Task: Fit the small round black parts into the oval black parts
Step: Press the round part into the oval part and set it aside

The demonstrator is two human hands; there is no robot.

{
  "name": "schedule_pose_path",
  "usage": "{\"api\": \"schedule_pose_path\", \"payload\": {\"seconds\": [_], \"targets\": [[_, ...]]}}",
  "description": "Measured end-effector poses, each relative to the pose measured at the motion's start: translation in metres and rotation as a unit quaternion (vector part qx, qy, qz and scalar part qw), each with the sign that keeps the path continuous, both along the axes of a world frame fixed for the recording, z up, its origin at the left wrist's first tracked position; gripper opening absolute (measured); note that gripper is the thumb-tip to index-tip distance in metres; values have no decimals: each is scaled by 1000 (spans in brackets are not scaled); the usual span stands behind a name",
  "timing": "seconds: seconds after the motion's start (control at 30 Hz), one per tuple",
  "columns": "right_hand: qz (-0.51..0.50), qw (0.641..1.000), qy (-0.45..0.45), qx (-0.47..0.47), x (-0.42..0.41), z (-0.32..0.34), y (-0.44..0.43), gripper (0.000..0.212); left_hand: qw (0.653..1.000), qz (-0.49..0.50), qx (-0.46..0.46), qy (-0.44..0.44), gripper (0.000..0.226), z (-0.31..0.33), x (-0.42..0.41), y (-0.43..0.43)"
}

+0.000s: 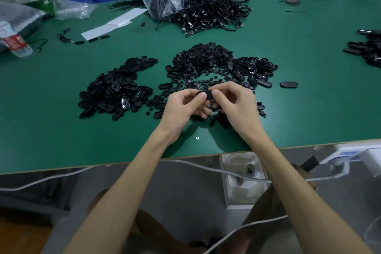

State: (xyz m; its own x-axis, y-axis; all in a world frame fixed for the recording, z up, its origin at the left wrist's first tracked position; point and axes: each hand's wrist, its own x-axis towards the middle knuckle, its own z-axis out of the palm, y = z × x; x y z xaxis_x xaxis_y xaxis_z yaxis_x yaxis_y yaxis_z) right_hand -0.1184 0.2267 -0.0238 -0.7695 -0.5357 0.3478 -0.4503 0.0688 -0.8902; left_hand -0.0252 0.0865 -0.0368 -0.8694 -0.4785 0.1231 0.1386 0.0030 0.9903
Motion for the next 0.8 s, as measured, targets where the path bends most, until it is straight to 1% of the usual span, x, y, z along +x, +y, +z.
{"api": "schedule_pose_path", "payload": {"seconds": [0.2,0.4,0.43,0.57,0.7,0.8], "targets": [[-11,1000,3,-1,1,0,0,10,998,-6,-65,-24,12,1,-1,3],[-4,999,32,15,5,3,1,9,997,-17,-71,-31,8,3,1,2],[-4,999,48,20,6,3,1,9,997,-17,-72,-34,9,3,1,2],[-22,985,159,59,11,0,-3,8,996,-14,-81,-45,13,3,1,2],[-24,978,190,78,14,-4,-6,9,996,-13,-75,-45,21,3,1,1],[-21,976,200,87,14,-6,-6,11,996,-13,-73,-46,20,3,-1,0]]}}
